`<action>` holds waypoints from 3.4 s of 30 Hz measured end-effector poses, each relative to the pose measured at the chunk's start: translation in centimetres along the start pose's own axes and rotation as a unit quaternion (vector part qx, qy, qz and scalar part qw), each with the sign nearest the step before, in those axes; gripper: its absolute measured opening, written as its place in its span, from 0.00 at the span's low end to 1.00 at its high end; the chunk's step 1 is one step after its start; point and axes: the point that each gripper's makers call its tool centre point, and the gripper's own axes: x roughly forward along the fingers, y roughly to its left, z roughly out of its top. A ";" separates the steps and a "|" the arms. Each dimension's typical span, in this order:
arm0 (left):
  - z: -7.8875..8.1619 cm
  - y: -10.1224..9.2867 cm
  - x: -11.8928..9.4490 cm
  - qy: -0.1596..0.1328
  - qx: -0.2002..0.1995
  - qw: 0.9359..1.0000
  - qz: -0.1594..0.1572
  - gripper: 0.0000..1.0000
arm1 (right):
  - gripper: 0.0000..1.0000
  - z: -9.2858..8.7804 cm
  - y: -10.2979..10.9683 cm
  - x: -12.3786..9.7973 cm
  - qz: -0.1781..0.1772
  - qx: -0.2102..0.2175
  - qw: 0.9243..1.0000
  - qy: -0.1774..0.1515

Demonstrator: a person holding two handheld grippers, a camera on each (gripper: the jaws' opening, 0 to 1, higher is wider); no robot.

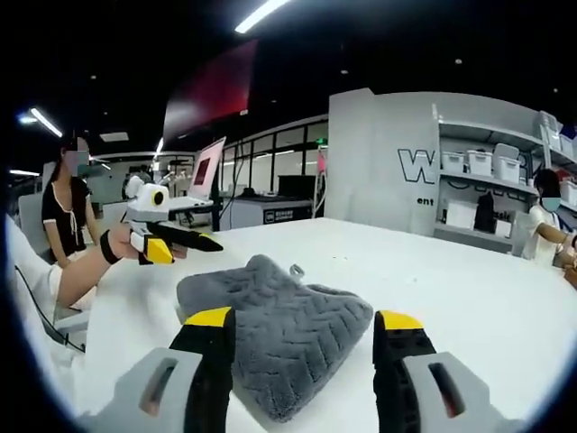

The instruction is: Open the folded towel by lifting each exposed corner and separating the folded layers until the towel lies flat within the target outline without major curled edges

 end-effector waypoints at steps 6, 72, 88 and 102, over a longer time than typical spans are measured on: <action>-0.6 0.3 0.3 0.004 -0.005 1.000 0.007 0.68 | 0.60 -0.6 -0.2 0.5 -0.002 0.009 1.000 0.005; -1.1 5.7 3.6 0.035 -0.037 0.997 0.056 0.66 | 0.57 -1.6 -3.8 5.6 -0.021 0.039 0.998 0.048; -1.8 6.6 4.2 0.040 -0.050 0.995 0.073 0.61 | 0.52 -2.1 -4.7 6.1 -0.021 0.076 0.996 0.040; -1.4 7.4 4.9 0.032 -0.062 0.994 0.085 0.54 | 0.52 -2.7 -4.7 7.0 -0.030 0.083 0.995 0.045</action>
